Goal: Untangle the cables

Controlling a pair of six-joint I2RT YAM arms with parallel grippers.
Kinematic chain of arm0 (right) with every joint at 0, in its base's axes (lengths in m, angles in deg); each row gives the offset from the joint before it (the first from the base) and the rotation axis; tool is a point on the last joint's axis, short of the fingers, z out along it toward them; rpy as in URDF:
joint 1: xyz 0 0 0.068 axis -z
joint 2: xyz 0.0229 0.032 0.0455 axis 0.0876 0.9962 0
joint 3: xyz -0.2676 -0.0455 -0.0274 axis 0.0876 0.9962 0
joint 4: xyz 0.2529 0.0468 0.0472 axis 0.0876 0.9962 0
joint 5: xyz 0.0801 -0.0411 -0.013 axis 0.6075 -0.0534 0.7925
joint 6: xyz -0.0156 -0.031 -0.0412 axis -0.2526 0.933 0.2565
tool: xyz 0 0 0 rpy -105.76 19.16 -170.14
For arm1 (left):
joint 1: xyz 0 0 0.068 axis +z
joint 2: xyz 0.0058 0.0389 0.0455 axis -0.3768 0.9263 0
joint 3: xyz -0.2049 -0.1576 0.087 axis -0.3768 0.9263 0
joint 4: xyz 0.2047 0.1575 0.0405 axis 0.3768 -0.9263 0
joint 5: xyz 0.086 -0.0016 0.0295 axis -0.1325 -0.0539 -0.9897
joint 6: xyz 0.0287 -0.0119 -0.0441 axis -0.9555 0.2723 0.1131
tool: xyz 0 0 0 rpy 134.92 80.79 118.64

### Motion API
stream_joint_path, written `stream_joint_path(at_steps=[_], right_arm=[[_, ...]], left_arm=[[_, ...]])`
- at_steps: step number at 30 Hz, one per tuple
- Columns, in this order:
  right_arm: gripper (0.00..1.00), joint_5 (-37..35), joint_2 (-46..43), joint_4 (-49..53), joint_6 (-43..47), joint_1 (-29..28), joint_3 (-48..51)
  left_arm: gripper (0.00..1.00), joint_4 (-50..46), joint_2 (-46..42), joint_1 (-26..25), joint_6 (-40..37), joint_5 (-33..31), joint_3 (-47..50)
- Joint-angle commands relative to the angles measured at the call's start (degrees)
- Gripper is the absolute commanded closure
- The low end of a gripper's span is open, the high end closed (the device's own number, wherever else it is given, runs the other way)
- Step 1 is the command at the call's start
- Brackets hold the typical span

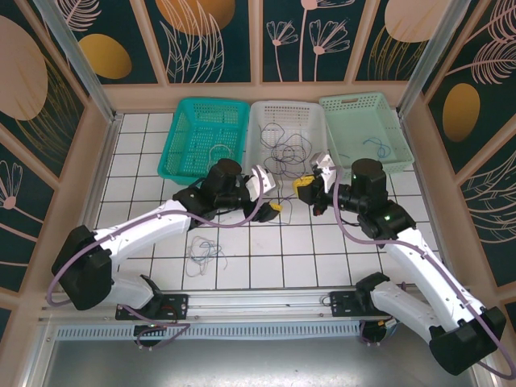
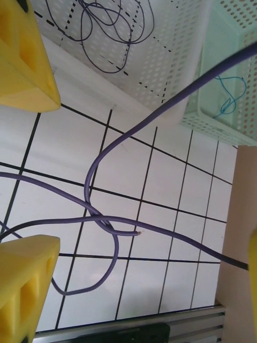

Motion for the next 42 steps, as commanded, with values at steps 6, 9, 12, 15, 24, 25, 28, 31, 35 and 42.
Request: stream_joint_path(at_steps=[6,9,12,15,24,25,28,31,35,42], right_arm=[[1.00,2.12,-0.03,0.78,1.23,0.76,-1.88],[1.00,1.16,-0.63,0.68,1.16,1.33,-1.71],[1.00,-2.61,-2.04,-1.33,-0.60,1.82,-0.39],[1.00,-6.68,-3.64,-4.69,-3.24,2.17,1.52],[1.00,-10.40,-1.74,-12.62,-15.00,2.18,3.45],[1.00,-9.82,-1.08,-12.73,-15.53,2.18,3.07],[1.00,-5.72,-0.25,-15.09,-15.81,2.15,3.34],[1.00,-3.25,-1.21,-16.78,-14.41,2.09,4.52],[1.00,-2.07,-2.56,-12.88,-9.44,2.07,4.28],[1.00,-2.31,-1.08,-3.18,-2.75,2.08,1.40]], left_arm=[[0.63,-0.12,1.65,0.48,-1.20,1.63,-2.02],[0.79,1.07,1.10,0.55,-0.22,0.82,-1.18],[0.88,2.86,0.06,0.55,1.26,-0.35,0.20],[0.94,5.76,-0.95,0.58,4.21,-2.46,2.92],[0.94,10.91,-1.59,0.51,11.03,-0.17,5.44],[0.92,10.90,-1.33,0.52,11.31,-0.13,5.36],[0.74,10.66,-0.31,0.52,12.76,0.42,4.62],[0.51,9.96,0.63,0.56,13.97,0.72,3.81],[0.40,10.24,-2.09,0.57,14.86,-3.42,4.03],[0.14,17.68,-12.78,0.56,15.68,-11.08,7.86]])
